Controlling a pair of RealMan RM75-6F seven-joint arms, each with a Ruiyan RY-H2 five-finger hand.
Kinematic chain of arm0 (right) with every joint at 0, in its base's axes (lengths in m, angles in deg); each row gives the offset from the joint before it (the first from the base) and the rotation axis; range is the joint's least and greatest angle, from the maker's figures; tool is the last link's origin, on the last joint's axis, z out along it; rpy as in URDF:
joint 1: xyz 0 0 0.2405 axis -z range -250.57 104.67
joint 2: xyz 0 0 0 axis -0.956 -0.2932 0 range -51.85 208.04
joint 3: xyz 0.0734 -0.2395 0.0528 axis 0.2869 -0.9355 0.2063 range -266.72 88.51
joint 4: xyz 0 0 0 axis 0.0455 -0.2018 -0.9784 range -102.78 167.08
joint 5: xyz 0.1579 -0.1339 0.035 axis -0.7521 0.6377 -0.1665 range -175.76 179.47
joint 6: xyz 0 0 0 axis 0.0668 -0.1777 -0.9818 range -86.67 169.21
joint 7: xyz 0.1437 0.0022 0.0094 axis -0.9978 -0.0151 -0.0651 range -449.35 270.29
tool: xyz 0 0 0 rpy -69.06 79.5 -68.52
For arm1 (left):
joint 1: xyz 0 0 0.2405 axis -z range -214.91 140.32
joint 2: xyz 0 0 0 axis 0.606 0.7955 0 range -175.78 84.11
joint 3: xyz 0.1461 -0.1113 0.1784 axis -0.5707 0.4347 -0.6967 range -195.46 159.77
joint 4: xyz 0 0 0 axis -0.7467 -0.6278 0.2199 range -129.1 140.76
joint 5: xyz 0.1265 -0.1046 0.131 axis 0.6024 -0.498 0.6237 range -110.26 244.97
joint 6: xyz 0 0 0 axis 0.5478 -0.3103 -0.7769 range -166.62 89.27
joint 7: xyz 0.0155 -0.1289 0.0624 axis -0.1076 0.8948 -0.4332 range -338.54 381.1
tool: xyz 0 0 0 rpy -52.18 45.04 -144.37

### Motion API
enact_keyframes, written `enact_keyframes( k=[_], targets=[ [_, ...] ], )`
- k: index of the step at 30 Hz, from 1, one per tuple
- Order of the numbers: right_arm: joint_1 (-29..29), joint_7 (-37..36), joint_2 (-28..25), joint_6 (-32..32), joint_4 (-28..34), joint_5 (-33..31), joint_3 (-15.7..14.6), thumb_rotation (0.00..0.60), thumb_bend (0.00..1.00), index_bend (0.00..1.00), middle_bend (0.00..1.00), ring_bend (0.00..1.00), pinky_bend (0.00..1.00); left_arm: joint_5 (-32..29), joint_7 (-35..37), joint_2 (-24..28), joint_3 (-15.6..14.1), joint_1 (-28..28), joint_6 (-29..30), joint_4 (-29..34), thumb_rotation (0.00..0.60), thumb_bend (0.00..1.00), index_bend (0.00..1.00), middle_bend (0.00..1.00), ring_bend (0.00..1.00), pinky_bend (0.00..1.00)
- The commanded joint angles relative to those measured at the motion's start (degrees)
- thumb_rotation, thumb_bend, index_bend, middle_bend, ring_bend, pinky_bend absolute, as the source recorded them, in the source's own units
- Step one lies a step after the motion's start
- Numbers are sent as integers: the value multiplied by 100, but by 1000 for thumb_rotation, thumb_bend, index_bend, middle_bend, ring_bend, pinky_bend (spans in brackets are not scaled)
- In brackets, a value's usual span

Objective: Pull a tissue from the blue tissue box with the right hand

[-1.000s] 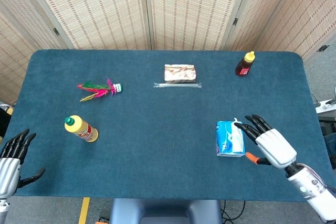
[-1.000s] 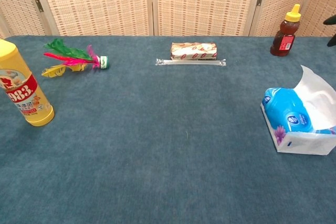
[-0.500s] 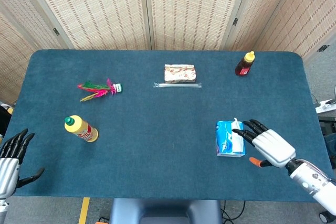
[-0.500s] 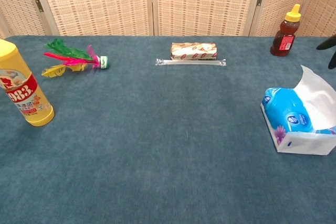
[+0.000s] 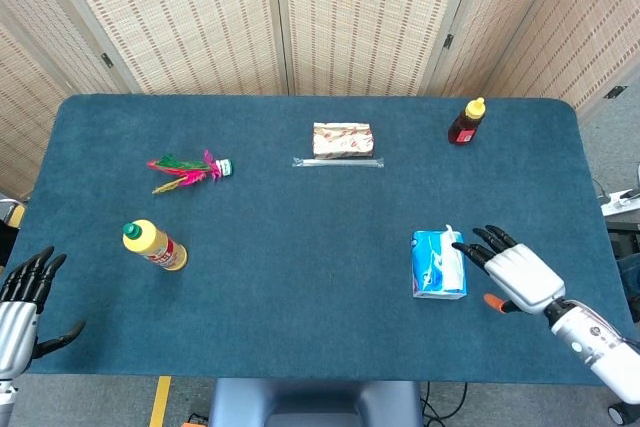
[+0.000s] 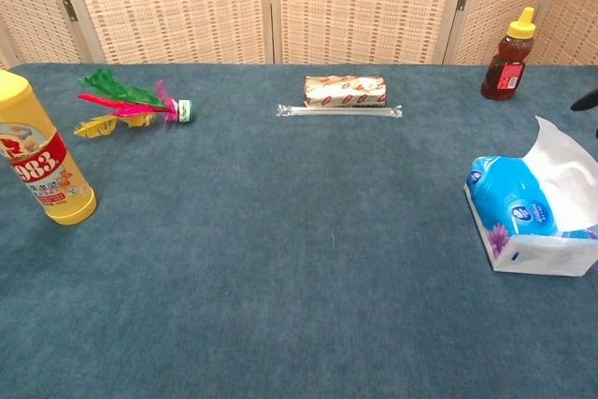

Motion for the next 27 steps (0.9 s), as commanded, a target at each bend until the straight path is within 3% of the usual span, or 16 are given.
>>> enact_keyframes(
  k=[1,18,27],
  targets=[
    [-83,175,155,170,-82,-213,62,600,204,94,220,0,67,9,-11,-4,-7,2,-7,-2,600,246,0,0,0,134],
    [-330,814,481,160,-43,-156,137,600,205,57,149,0,42,-25,25,-1,10,-14,11,-8,600,246,0,0,0,132],
    [-625,572,299,589,79,-176,88,600,205,57,154,0,36,-119,-43,-17,38,-21,-17,-13,600,246,0,0,0,131]
  ],
)
